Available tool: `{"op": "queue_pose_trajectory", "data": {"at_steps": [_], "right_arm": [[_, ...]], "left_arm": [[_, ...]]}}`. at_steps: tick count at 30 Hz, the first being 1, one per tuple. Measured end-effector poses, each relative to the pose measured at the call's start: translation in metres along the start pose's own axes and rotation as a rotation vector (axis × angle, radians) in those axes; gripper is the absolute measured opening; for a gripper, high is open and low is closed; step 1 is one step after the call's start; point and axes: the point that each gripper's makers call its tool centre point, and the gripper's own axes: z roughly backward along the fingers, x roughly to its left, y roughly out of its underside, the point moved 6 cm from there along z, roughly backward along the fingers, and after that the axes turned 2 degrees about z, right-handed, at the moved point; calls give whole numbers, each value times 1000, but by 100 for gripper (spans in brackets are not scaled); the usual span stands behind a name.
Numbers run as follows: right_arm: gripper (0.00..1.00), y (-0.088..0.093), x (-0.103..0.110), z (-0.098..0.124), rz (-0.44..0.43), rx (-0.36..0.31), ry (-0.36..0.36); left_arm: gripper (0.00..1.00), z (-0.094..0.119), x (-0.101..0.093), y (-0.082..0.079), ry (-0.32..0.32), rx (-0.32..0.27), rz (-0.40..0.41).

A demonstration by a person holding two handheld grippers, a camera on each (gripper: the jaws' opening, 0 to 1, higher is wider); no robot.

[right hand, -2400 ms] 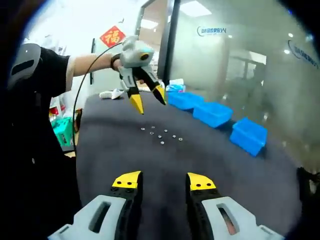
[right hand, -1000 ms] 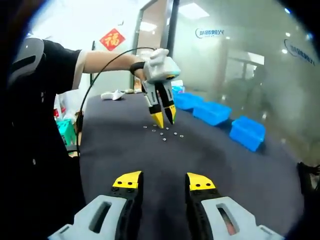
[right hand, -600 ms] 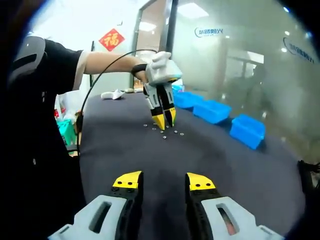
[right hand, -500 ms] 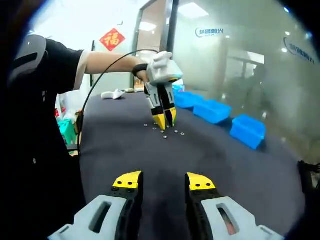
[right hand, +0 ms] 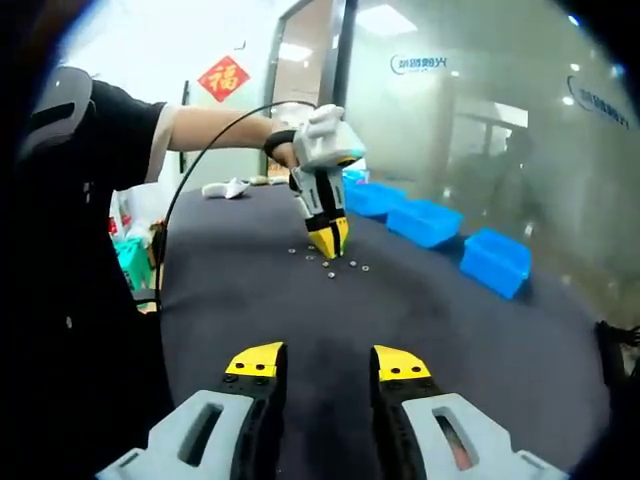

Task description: Sort the screws, nuts, and washers into the corresponding bins

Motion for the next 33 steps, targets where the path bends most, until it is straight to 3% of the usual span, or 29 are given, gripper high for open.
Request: {"op": "queue_pose_trajectory", "data": {"at_steps": [5, 12, 19, 23, 30, 33], "right_arm": [[30, -2, 0, 1, 1, -1, 9], [29, -3, -2, 2, -8, -3, 26], [29, -6, -5, 7, -29, -26, 54], [28, -8, -4, 8, -36, -37, 64], [28, -15, -7, 13, -49, -73, 95], [28, -18, -9, 15, -58, -90, 106]], "left_arm": [[5, 4, -1, 1, -13, -34, 11], [4, 20, -8, 0, -23, -155, 38], [4, 46, -18, 10, -63, -314, 81], [4, 66, -24, 19, -133, -399, 98], [4, 99, -39, 31, -236, -623, 185], [4, 106, -45, 38, -270, -675, 208]]}}
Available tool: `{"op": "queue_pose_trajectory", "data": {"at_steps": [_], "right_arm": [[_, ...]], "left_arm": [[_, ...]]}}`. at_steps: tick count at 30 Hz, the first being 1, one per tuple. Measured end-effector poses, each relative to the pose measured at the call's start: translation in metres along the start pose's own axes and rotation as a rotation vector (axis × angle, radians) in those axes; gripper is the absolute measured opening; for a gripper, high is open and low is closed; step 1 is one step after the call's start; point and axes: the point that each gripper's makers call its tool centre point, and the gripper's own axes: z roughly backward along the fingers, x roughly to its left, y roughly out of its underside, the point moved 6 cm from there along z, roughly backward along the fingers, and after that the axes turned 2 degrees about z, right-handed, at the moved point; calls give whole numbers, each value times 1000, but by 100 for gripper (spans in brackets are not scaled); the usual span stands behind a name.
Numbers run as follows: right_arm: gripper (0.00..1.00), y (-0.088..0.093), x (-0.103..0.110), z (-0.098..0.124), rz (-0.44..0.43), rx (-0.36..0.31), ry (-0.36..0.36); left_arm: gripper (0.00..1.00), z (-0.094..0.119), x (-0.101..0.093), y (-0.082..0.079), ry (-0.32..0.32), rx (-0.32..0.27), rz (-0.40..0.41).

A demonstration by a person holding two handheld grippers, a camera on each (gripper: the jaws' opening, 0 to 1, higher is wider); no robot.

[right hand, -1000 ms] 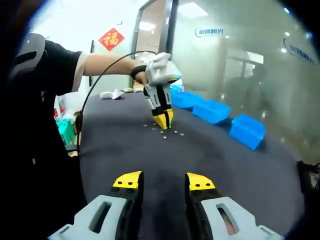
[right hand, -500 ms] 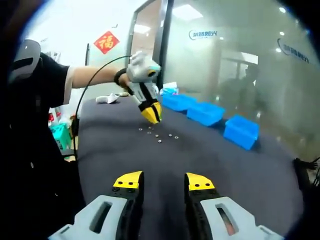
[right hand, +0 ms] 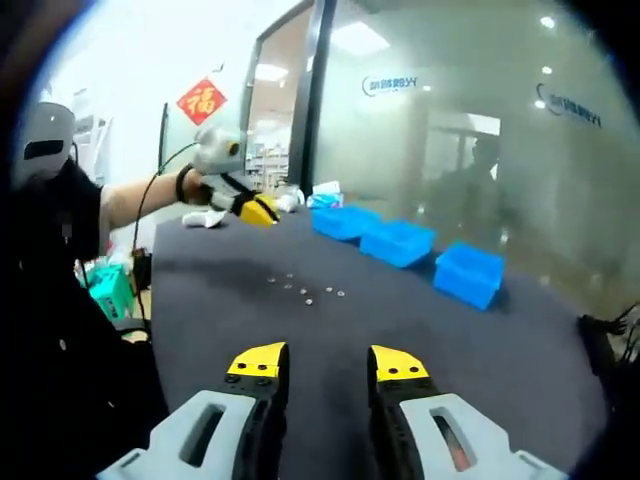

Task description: Sort the screws, nuts, and washers into the corresponding bins

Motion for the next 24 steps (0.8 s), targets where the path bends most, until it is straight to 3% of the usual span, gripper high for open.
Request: {"op": "queue_pose_trajectory", "data": {"at_steps": [8, 10, 13, 19, 24], "right_arm": [[27, -5, 1, 0, -3, -23, 8], [27, -6, 1, -1, -5, -28, 8], [27, -7, 1, -2, -7, -34, 9], [27, -9, 0, -2, -13, -48, 12], [27, -8, -1, -2, -22, -54, 15]], "left_arm": [[4, 28, 15, -11, -193, -172, 48], [4, 33, 23, -16, -230, -222, 83], [4, 39, 42, -20, -331, -264, 73], [4, 50, 80, -26, -497, -317, 95], [4, 48, 106, -34, -569, -321, 89]]}}
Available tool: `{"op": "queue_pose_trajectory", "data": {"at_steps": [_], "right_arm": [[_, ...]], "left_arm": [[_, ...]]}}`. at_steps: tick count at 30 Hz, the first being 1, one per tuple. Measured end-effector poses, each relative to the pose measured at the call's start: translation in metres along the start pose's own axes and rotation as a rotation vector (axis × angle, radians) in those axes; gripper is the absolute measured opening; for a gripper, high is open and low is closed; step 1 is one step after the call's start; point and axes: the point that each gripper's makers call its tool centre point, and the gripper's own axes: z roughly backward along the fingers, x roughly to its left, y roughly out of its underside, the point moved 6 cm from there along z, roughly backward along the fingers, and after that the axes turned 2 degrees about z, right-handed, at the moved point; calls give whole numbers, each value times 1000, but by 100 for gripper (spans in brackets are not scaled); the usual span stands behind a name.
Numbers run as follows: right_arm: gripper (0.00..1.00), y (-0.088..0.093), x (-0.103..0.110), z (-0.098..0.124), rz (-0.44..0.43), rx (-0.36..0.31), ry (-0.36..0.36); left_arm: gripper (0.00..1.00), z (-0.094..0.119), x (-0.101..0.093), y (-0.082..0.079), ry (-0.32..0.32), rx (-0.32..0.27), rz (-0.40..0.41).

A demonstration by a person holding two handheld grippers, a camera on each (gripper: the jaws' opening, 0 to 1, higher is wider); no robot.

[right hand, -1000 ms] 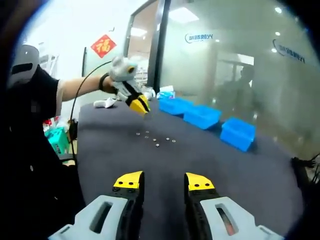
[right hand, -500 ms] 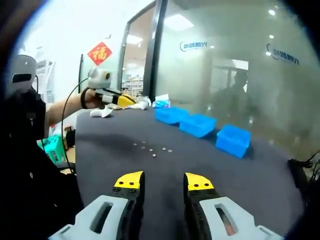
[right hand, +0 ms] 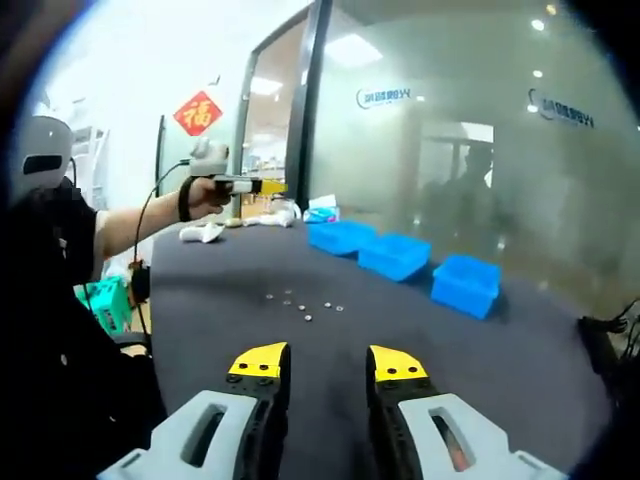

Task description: Sort the screws, nuts, and washers into the corresponding bins

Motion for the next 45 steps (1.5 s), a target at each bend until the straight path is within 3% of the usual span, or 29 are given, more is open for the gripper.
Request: {"op": "queue_pose_trajectory", "data": {"at_steps": [8, 10, 18, 24, 29, 36, 41, 45], "right_arm": [[27, 2, -1, 0, -11, -4, 4], [27, 3, -3, 1, -12, -4, 9], [27, 4, -9, 5, -23, -2, 30], [27, 5, -12, 8, -28, -2, 40], [27, 7, -13, 10, -33, -3, 42], [27, 6, -13, 15, -37, -13, 52], [27, 6, -12, 16, -34, -15, 54], [27, 5, -11, 15, -31, -19, 49]], "left_arm": [[4, -50, 32, -1, -84, 34, 13], [4, -54, 25, -3, -93, 41, 14], [4, -108, 48, 3, -118, 114, 42], [4, -134, 51, 16, -126, 191, -12], [4, -146, 55, 28, -131, 254, -36], [4, -153, 62, 38, -131, 288, -84], [6, -152, 66, 34, -134, 257, -62], [20, -150, 62, 35, -112, 255, -52]]}}
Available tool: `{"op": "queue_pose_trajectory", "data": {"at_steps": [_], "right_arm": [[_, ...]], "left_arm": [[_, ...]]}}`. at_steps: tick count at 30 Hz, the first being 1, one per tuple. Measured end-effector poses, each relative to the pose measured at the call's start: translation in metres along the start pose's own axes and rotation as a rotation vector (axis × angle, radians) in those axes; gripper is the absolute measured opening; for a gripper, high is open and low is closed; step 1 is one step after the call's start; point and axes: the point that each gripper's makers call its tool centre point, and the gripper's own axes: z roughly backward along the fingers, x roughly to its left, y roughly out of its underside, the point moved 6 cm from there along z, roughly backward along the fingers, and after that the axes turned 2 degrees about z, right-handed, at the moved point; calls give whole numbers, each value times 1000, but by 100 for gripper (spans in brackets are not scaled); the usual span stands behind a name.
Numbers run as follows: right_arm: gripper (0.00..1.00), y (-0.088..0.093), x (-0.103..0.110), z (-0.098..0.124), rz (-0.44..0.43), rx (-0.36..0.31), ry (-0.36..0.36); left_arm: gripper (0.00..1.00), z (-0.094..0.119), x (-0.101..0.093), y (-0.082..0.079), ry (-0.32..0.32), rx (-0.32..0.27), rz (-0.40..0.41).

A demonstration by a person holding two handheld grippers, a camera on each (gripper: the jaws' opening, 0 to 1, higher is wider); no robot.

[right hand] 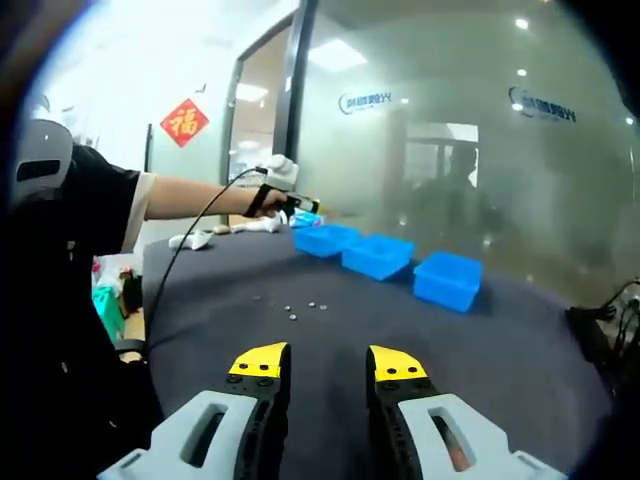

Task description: Sort the screws, nuts, and washers into the corresponding bins

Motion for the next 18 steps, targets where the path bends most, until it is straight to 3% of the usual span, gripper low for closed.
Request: {"op": "queue_pose_trajectory", "data": {"at_steps": [8, 11, 18], "right_arm": [[27, 1, 2, -1, -2, -4, -6], [27, 0, 1, 0, 4, -3, -2], [27, -3, -2, 3, 6, -9, 4]], "left_arm": [[37, 4, 6, 3, -7, 0, 24], [48, 7, 9, 6, -16, 6, 42], [47, 25, 6, 8, 46, -30, 83]]}}
